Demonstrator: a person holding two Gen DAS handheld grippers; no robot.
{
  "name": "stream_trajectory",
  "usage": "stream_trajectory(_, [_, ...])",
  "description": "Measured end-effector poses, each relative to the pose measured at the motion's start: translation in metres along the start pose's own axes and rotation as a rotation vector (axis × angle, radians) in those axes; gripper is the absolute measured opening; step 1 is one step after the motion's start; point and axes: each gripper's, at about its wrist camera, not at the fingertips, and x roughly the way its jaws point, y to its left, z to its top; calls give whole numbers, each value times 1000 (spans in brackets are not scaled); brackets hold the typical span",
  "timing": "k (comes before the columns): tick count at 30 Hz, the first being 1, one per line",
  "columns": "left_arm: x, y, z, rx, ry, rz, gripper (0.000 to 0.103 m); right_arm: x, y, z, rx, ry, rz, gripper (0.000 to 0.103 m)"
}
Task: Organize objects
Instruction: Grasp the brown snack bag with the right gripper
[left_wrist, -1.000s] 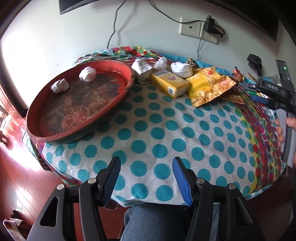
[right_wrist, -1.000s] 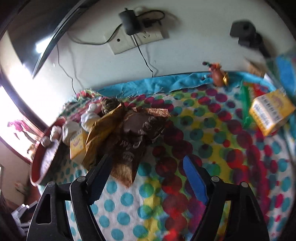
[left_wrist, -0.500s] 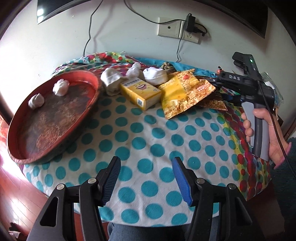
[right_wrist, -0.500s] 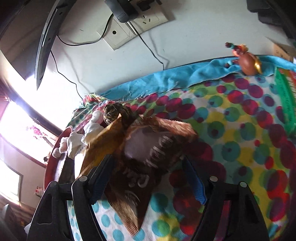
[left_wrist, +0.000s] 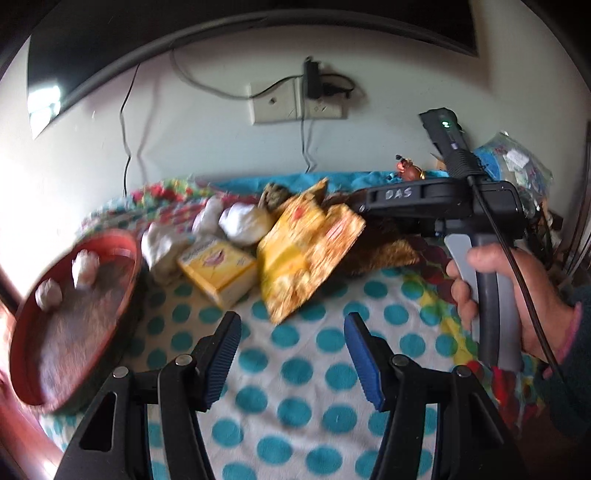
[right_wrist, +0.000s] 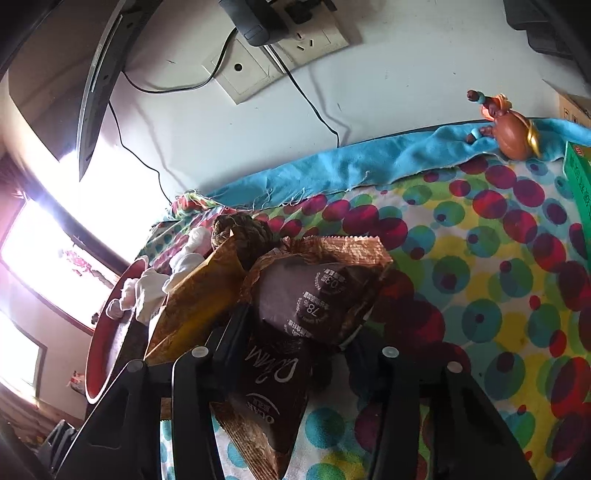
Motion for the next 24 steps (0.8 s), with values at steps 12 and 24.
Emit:
stream_trajectory(12, [28,-45,15,233,-136,152,60,-3,-9,-2,24,-28,44,43])
stream_trajectory(24, [70,-30,32,204,-122,185,60,-2,-10,0,33,-11,63,43])
